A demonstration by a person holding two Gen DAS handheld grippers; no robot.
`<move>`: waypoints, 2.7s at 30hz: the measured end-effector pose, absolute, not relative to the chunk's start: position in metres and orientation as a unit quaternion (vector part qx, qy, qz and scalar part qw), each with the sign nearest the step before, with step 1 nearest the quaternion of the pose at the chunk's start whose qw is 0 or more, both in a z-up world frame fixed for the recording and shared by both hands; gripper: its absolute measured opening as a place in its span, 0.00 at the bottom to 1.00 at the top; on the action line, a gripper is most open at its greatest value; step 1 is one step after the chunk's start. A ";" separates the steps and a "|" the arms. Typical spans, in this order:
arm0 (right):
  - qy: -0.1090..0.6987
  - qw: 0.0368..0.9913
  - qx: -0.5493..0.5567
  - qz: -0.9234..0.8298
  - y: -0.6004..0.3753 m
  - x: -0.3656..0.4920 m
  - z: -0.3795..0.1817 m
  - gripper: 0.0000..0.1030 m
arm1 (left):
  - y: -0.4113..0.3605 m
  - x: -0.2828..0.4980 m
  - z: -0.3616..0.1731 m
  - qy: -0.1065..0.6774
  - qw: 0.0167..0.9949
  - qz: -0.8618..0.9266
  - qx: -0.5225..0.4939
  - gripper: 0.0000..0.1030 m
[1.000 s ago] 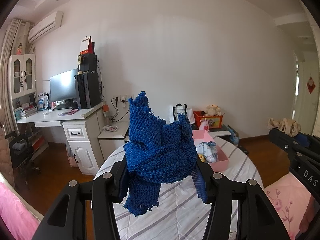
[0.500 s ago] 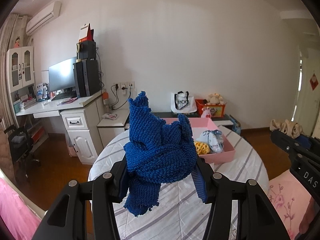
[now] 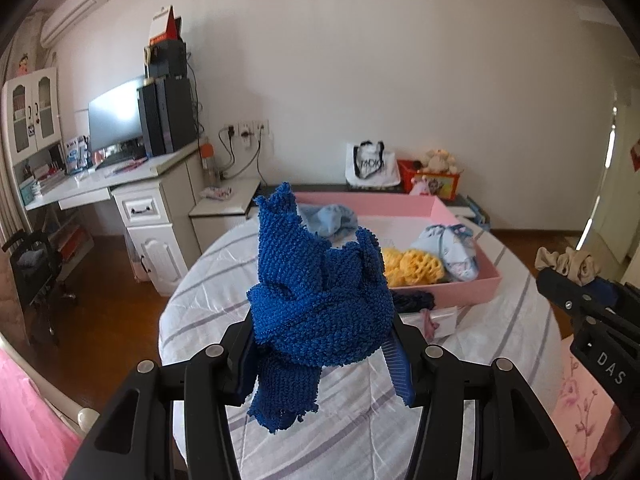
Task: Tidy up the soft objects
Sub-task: 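Lower the blue knitted toy into the box with the left tool while the right tool drops the cloth, then withdraw both open tools back from the pink box over the bed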
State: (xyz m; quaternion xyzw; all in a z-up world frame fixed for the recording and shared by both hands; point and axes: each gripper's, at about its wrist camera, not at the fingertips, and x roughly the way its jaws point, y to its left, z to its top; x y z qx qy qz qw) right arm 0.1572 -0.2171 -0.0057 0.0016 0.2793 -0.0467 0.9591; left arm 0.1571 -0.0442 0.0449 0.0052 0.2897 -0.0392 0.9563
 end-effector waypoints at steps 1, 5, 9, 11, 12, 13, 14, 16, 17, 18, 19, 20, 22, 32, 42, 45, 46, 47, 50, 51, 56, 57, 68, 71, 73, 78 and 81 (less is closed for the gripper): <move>0.286 0.957 0.004 -0.045 -0.218 0.164 -0.010 0.33 | -0.047 0.169 0.044 0.296 0.954 -0.039 0.006 0.49; 0.307 0.951 0.008 -0.043 -0.220 0.190 -0.023 0.33 | -0.049 0.211 0.039 0.320 0.947 -0.040 0.008 0.49; 0.324 0.945 0.016 -0.044 -0.222 0.214 -0.033 0.33 | -0.050 0.255 0.039 0.344 0.938 -0.044 -0.002 0.48; 0.330 0.943 0.019 -0.042 -0.222 0.225 -0.036 0.33 | -0.051 0.278 0.039 0.354 0.934 -0.049 -0.007 0.48; 0.333 0.942 0.019 -0.041 -0.222 0.228 -0.037 0.33 | -0.051 0.289 0.039 0.359 0.932 -0.051 -0.010 0.48; 0.335 0.941 0.019 -0.040 -0.222 0.234 -0.038 0.33 | -0.052 0.302 0.040 0.364 0.930 -0.053 -0.011 0.48; 0.337 0.941 0.019 -0.039 -0.221 0.240 -0.038 0.33 | -0.050 0.310 0.040 0.366 0.929 -0.053 -0.012 0.48; 0.339 0.940 0.018 -0.038 -0.220 0.251 -0.038 0.33 | -0.050 0.335 0.043 0.373 0.926 -0.051 -0.015 0.48; 0.340 0.940 0.016 -0.037 -0.219 0.256 -0.038 0.33 | -0.050 0.343 0.043 0.374 0.926 -0.050 -0.016 0.48; 0.341 0.939 0.015 -0.037 -0.219 0.262 -0.038 0.33 | -0.050 0.356 0.044 0.376 0.925 -0.050 -0.016 0.48; 0.343 0.939 0.014 -0.036 -0.218 0.269 -0.039 0.33 | -0.050 0.365 0.044 0.377 0.925 -0.050 -0.016 0.48; 0.346 0.937 0.014 -0.036 -0.218 0.276 -0.039 0.33 | -0.050 0.378 0.044 0.382 0.923 -0.050 -0.015 0.48; 0.350 0.936 0.014 -0.034 -0.216 0.288 -0.040 0.33 | -0.049 0.398 0.042 0.388 0.920 -0.051 -0.015 0.48; 0.372 0.928 0.007 -0.033 -0.209 0.345 -0.050 0.33 | -0.043 0.502 0.021 0.425 0.903 -0.053 -0.026 0.48; 0.383 0.923 0.001 -0.033 -0.206 0.367 -0.061 0.43 | -0.049 0.546 0.002 0.428 0.902 -0.051 -0.002 0.58; 0.380 0.924 0.004 -0.035 -0.207 0.366 -0.060 0.54 | -0.051 0.526 -0.005 0.428 0.901 -0.067 -0.013 0.65; 0.377 0.925 0.004 -0.036 -0.208 0.365 -0.060 0.57 | -0.049 0.521 -0.006 0.427 0.901 -0.072 -0.017 0.69; 0.374 0.926 0.004 -0.040 -0.208 0.364 -0.059 0.66 | -0.046 0.517 -0.007 0.426 0.901 -0.078 -0.021 0.70; 0.368 0.928 0.006 -0.052 -0.210 0.364 -0.056 0.85 | -0.039 0.511 -0.008 0.422 0.901 -0.090 -0.031 0.78; 0.366 0.929 0.007 -0.056 -0.211 0.363 -0.056 0.89 | -0.036 0.510 -0.007 0.420 0.902 -0.094 -0.034 0.82; 0.361 0.929 0.011 -0.077 -0.218 0.358 -0.053 0.99 | -0.023 0.494 -0.009 0.408 0.907 -0.097 -0.042 0.95; 0.360 0.929 0.010 -0.081 -0.219 0.357 -0.053 0.99 | -0.021 0.491 -0.009 0.402 0.911 -0.087 -0.038 0.96; 0.364 0.926 0.011 -0.099 -0.228 0.353 -0.051 1.00 | -0.020 0.473 -0.013 0.393 0.918 -0.051 -0.030 0.97; 0.361 0.927 0.010 -0.100 -0.229 0.351 -0.050 1.00 | -0.025 0.471 -0.006 0.386 0.921 -0.050 -0.028 0.97; 0.360 0.928 0.009 -0.100 -0.229 0.349 -0.050 1.00 | -0.027 0.467 -0.002 0.385 0.921 -0.049 -0.027 0.97; 0.359 0.928 0.008 -0.100 -0.229 0.341 -0.048 1.00 | -0.028 0.457 0.004 0.382 0.923 -0.045 -0.022 0.97; 0.356 0.929 0.009 -0.101 -0.229 0.334 -0.046 1.00 | -0.029 0.450 0.006 0.381 0.923 -0.044 -0.021 0.97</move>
